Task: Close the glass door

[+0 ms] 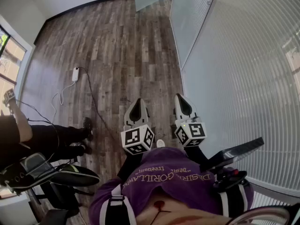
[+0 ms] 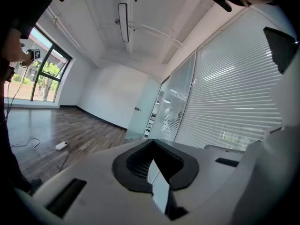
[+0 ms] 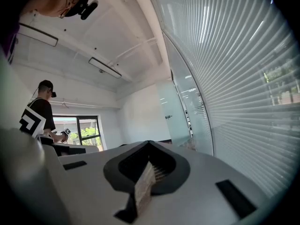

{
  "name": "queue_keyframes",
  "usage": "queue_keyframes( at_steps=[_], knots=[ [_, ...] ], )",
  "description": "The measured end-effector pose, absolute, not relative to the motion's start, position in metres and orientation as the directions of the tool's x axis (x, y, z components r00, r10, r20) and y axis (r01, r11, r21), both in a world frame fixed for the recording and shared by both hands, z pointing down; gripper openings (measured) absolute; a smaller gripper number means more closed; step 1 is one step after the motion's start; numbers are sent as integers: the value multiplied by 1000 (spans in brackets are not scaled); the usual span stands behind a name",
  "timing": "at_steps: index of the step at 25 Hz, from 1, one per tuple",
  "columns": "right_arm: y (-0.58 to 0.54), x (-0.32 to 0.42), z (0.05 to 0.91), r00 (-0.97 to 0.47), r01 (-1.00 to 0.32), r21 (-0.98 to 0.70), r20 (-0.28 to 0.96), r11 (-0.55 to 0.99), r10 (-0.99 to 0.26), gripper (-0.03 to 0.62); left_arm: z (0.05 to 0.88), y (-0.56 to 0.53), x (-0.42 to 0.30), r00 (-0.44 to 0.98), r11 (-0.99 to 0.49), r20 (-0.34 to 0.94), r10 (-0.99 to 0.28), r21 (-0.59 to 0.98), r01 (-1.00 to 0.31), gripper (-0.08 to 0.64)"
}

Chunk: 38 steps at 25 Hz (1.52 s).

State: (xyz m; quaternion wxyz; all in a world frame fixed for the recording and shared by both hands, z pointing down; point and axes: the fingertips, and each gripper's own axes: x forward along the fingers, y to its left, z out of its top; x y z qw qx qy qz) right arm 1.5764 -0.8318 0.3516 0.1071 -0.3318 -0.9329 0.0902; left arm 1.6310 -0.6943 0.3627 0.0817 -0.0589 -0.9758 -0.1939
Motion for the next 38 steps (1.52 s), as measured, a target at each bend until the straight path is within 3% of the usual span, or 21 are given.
queue_keyframes(
  at_steps=[14,30,38],
  knots=[
    [-832,1558,355,-754,602,-256,129,756,644,-3,367,-697,1612,-979,918,184,84,369,148,2],
    [-835,1533,376,-718,636,-220,180,739,672,-3,394,-705,1600,-954,913,258,152,332,236,2],
    [-775,1476,381,-699,658,-226,170,718,694,-3,393,-649,1538,-959,919,231,166,317,235,2]
  ],
)
